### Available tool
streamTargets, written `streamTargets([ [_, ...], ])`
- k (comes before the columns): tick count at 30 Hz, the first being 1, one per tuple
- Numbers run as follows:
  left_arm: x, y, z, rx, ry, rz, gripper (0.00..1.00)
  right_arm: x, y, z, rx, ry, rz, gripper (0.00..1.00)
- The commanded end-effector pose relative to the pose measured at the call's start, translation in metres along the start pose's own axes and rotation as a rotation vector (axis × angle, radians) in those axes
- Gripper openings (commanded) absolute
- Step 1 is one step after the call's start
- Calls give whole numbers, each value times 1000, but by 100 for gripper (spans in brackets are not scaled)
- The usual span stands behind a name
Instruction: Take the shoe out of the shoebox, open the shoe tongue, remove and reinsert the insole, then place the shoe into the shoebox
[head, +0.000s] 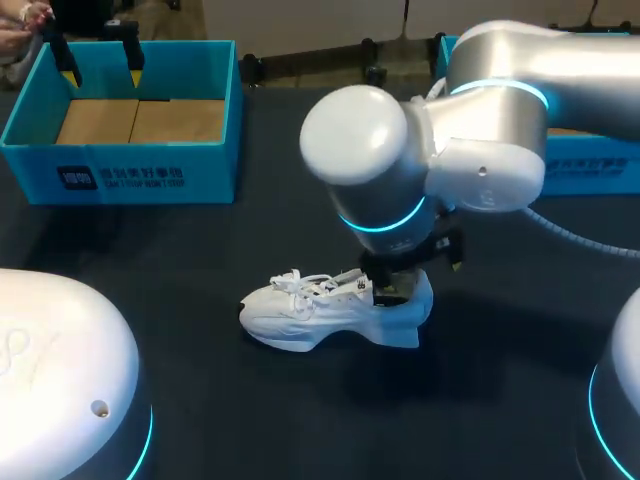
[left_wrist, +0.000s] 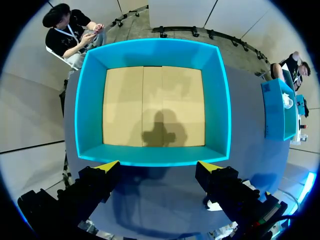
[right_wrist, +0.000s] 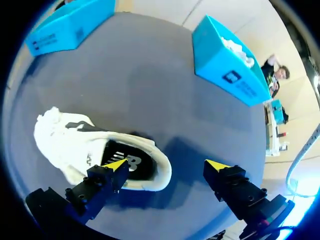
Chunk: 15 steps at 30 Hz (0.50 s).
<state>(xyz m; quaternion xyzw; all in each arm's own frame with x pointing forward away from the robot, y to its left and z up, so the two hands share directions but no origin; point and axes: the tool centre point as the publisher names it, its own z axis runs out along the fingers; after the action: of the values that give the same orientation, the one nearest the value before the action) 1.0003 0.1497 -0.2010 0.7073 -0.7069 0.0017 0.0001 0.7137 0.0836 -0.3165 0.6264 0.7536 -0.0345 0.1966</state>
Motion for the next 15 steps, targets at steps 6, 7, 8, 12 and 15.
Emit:
streamTargets([
  [6, 0, 0, 0, -1, -1, 0, 100, -23, 4, -52, -214, 154, -306, 100],
  [7, 0, 0, 0, -1, -1, 0, 100, -23, 5, -57, -238, 166, -355, 100],
  [8, 0, 0, 0, -1, -1, 0, 100, -23, 5, -64, -265, 184, -427, 100],
  [12, 0, 0, 0, -1, -1, 0, 100, -22, 3, -78, -316, 225, -591, 100],
  [15, 0, 0, 0, -1, -1, 0, 100, -20, 1, -79, -291, 216, -680, 100],
])
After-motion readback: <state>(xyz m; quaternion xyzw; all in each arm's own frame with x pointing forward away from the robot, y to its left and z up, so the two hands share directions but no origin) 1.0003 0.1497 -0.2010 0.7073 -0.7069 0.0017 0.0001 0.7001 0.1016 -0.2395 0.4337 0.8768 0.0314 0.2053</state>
